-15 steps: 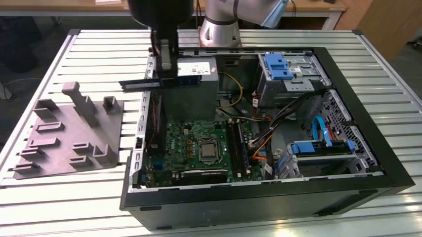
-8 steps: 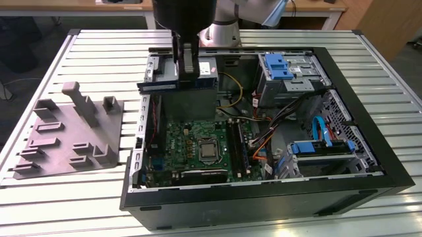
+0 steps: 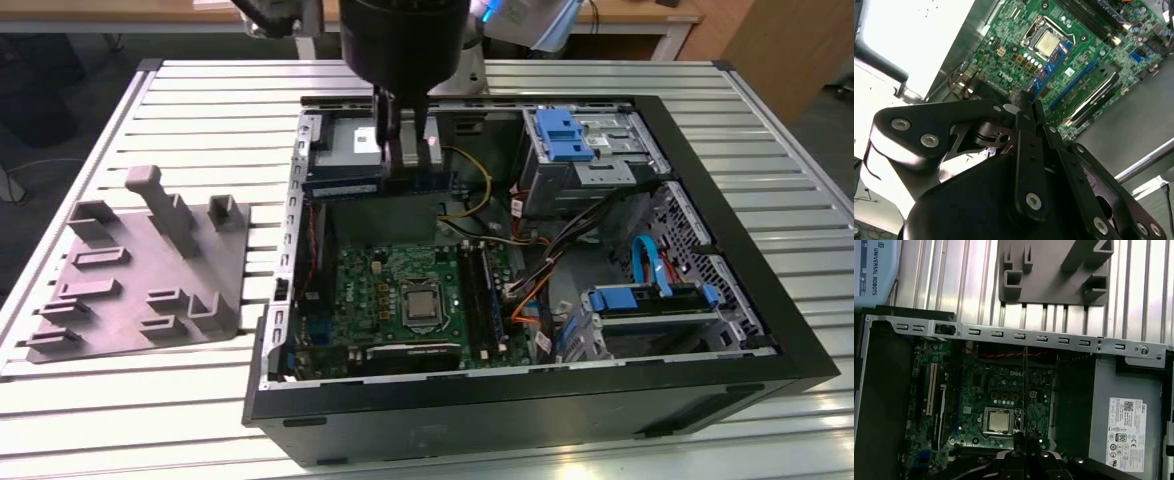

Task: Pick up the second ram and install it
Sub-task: 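Pick up the second ram and move it above second insertion slot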

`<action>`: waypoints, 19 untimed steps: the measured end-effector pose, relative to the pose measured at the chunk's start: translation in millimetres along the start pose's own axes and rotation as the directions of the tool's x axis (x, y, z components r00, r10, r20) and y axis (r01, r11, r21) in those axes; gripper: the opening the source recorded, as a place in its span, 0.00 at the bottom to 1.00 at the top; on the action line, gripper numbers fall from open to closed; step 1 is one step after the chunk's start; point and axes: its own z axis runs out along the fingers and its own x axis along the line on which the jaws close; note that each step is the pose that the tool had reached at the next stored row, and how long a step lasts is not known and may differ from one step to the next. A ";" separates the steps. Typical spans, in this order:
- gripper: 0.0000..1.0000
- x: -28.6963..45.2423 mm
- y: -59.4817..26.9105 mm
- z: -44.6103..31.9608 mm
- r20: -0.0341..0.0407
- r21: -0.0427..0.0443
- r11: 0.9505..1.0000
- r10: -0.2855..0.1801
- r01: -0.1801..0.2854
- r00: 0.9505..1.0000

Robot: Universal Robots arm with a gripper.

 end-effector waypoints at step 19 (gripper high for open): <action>0.14 20.1 -37.4 30.8 0.000 0.000 1.000 0.000 0.000 1.000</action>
